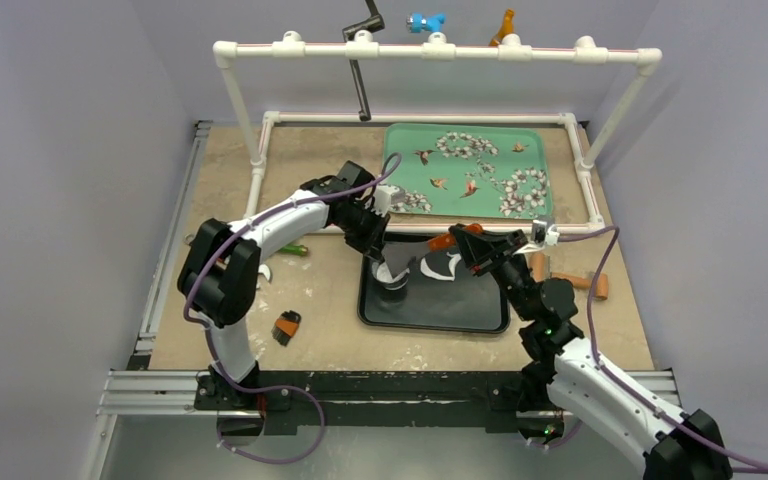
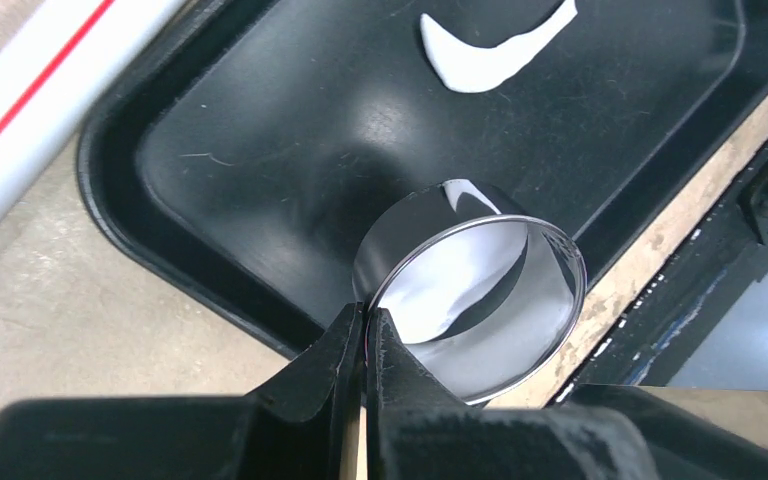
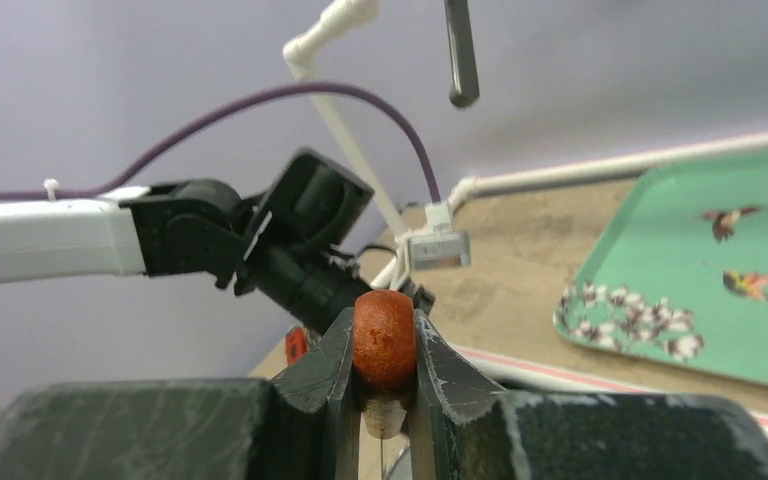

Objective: Roll out the dumpling wrappers from the dough

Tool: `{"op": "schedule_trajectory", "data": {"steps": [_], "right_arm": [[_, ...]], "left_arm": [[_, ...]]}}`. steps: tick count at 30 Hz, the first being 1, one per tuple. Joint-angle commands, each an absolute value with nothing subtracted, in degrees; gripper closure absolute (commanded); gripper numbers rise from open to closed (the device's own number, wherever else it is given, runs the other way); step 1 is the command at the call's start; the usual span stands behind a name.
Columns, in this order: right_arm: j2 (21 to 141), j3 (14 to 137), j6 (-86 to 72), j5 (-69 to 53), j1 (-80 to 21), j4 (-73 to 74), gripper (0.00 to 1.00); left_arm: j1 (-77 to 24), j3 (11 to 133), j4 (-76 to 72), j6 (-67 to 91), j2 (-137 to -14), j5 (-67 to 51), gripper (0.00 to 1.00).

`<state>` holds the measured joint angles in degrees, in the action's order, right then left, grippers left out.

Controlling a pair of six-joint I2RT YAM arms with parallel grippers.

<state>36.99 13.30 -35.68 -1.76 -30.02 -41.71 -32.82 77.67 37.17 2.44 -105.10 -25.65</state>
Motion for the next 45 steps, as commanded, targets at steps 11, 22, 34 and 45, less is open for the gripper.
{"op": "schedule_trajectory", "data": {"steps": [11, 22, 34, 45], "right_arm": [[46.71, 14.10, -20.51, 6.53, -34.76, -58.23, 1.00], [38.67, 16.27, -15.21, 4.95, -34.76, -42.73, 1.00], [42.19, 20.08, -15.21, -1.58, -36.16, -35.71, 1.00], [46.23, 24.13, -19.79, -0.44, -36.40, -40.88, 1.00]], "left_arm": [[-31.93, 81.59, 37.97, 11.52, -106.97, -36.66, 1.00], [-30.06, 83.59, 37.98, 14.83, -108.43, -37.60, 1.00], [-30.09, 85.08, 38.10, 15.99, -107.90, -38.20, 1.00], [-30.12, 84.38, 38.18, 13.04, -109.13, -35.34, 1.00]]}}
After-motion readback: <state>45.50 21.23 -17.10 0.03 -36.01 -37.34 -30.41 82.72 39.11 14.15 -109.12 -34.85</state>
